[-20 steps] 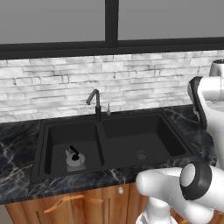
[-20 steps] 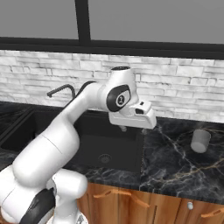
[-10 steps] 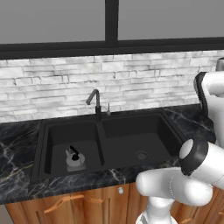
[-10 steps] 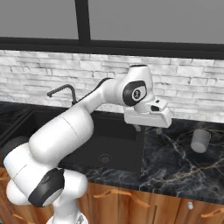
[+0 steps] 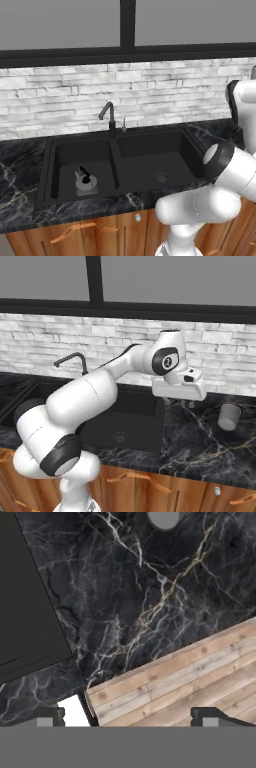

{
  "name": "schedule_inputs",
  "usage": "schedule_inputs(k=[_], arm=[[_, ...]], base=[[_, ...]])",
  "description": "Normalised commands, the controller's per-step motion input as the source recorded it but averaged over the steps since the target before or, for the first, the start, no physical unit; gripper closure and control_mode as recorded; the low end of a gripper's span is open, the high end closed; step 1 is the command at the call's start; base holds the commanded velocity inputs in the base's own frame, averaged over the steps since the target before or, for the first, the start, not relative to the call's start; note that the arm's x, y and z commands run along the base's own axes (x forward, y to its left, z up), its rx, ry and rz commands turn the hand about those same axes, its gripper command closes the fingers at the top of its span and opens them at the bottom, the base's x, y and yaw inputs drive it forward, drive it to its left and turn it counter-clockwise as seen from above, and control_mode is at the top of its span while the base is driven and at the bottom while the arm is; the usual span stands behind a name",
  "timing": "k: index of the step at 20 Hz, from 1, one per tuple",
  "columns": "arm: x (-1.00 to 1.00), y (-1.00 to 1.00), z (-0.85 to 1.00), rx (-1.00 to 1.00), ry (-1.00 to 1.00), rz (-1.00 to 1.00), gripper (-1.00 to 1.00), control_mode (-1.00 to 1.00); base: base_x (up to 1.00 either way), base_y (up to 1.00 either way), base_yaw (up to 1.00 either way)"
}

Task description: Place the kettle in the left basin and the glass cup in the right basin of the sink.

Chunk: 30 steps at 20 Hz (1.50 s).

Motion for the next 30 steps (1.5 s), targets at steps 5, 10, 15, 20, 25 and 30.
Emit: schedule_inputs(k=[5, 10, 15, 20, 25, 30], arm=[[0.25, -0.28, -0.04, 0.02, 0.00, 0.00, -1.00, -1.00], [0.23, -0.25, -0.08, 0.10, 0.00, 0.03, -1.00, -1.00], [0.26, -0.19, -0.09, 0.13, 0.00, 0.07, -1.00, -1.00], [0.30, -0.22, -0.07, 0.04, 0.00, 0.05, -1.00, -1.00], [0.28, -0.23, -0.12, 0.00, 0.00, 0.06, -1.00, -1.00], [0.22, -0.19, -0.23, 0.01, 0.00, 0.04, -1.00, -1.00]], base=[[0.00, 0.00, 0.00], [0.00, 0.00, 0.00], [0.00, 0.00, 0.00], [0.00, 0.00, 0.00], [0.00, 0.00, 0.00], [0.00, 0.00, 0.00]])
